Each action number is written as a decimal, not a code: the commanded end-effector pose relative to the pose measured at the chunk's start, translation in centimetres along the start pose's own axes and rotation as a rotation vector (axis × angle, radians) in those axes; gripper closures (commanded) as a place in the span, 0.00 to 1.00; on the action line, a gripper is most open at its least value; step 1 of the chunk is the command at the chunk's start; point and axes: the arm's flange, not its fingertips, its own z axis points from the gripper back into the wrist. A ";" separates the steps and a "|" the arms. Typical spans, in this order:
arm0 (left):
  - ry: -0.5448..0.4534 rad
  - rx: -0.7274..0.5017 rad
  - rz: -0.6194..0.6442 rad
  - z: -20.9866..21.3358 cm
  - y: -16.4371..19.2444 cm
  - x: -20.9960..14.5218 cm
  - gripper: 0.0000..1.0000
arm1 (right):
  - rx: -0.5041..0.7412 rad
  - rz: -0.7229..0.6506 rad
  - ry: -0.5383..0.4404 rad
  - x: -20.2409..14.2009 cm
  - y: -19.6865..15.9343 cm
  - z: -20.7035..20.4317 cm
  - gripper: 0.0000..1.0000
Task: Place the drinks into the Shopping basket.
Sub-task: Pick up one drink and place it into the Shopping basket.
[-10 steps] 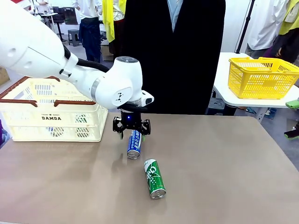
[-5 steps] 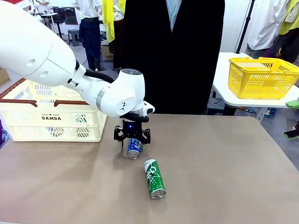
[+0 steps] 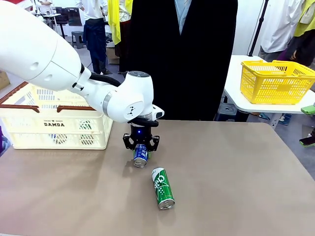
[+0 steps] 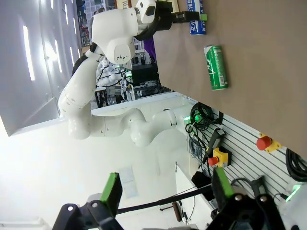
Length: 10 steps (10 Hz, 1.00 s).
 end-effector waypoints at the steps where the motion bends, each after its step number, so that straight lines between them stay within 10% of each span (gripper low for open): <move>1: -0.022 -0.023 0.013 0.2 0.0 -0.1 1.00 | 0.016 -0.013 -0.001 0.0 0.5 0.1 0.00; 6: -0.118 -0.123 0.004 17.2 2.3 0.4 1.00 | 0.016 -0.013 -0.001 0.0 0.5 0.1 0.00; 10: -0.243 -0.195 0.017 29.6 13.7 4.6 1.00 | 0.016 -0.013 -0.001 0.0 0.5 0.1 0.00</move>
